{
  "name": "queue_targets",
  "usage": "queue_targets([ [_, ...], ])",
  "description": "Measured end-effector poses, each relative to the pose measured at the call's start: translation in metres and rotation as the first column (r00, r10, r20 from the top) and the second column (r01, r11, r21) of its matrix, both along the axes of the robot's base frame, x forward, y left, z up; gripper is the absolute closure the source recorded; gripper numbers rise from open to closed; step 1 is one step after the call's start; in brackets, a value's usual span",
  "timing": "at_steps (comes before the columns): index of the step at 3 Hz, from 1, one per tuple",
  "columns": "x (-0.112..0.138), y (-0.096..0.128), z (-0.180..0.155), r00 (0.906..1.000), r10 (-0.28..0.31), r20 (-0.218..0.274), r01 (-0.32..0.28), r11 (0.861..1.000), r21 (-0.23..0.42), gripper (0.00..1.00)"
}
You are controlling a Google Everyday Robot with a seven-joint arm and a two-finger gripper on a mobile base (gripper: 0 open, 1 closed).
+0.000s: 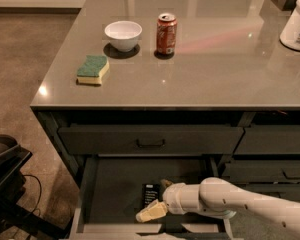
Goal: Pick rxbar chocolate from middle drawer and place on counter
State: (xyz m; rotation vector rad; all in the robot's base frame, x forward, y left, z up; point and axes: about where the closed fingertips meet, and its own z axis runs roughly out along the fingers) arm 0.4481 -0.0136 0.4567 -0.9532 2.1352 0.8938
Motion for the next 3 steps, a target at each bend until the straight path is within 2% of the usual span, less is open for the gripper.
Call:
queue_targets([
  [1,0.029,0.015,-0.011,0.9926,0.049,0.111,-0.048,0.999,-0.01,0.0],
  [2,0.029,0.018,-0.013,0.9924,0.062,0.106,-0.062,0.998,-0.001,0.0],
  [3,0.064,0.008,-0.043,0.9808,0.121,0.152,-0.118,0.993,-0.031,0.0],
])
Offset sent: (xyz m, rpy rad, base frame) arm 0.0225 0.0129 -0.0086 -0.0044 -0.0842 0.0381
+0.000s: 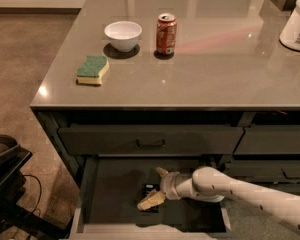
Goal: Pick rxbar chocolate from middle drawer and place on counter
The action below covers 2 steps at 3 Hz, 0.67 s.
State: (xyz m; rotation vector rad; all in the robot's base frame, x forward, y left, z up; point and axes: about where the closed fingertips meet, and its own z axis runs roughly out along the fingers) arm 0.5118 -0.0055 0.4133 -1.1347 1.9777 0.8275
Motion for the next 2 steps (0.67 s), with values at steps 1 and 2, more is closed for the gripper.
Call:
queue_targets([
  [1,0.001,0.001,-0.003,0.9999,0.008,0.01,-0.008,1.0,0.004,0.0],
  [2,0.009,-0.003,-0.014,0.9981,0.013,0.061,-0.013,1.0,-0.004,0.0],
])
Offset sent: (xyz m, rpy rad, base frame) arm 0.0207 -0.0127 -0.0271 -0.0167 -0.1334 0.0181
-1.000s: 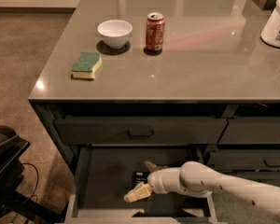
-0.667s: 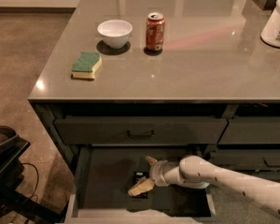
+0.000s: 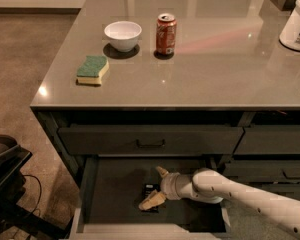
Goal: Pick rxbar chocolate from middle drawer and place on counter
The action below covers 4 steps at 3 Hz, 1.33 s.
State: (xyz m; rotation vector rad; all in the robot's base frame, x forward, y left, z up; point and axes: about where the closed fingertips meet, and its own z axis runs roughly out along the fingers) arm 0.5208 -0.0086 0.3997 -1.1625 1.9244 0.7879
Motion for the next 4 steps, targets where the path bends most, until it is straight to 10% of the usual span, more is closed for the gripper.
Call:
queue_targets([
  [4,-0.007,0.006,-0.022,0.9946,0.085,0.059,-0.079,0.992,-0.1,0.0],
])
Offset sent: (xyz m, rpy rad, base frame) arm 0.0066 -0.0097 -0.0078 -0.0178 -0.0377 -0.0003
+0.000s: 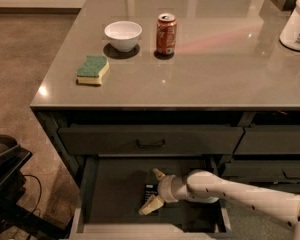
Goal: Pick rxbar chocolate from middle drawer and place on counter
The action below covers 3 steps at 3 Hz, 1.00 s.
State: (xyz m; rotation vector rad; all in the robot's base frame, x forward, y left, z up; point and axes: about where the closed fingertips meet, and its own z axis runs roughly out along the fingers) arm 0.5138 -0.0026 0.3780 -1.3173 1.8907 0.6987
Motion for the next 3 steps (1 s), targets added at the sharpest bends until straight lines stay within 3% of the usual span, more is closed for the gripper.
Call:
queue_targets([
  [2,-0.003,0.003,-0.003,0.9998,0.022,0.001,-0.022,1.0,-0.006,0.0],
  [3,-0.006,-0.024,-0.023,0.9993,0.022,-0.029,-0.023,0.999,-0.023,0.0],
])
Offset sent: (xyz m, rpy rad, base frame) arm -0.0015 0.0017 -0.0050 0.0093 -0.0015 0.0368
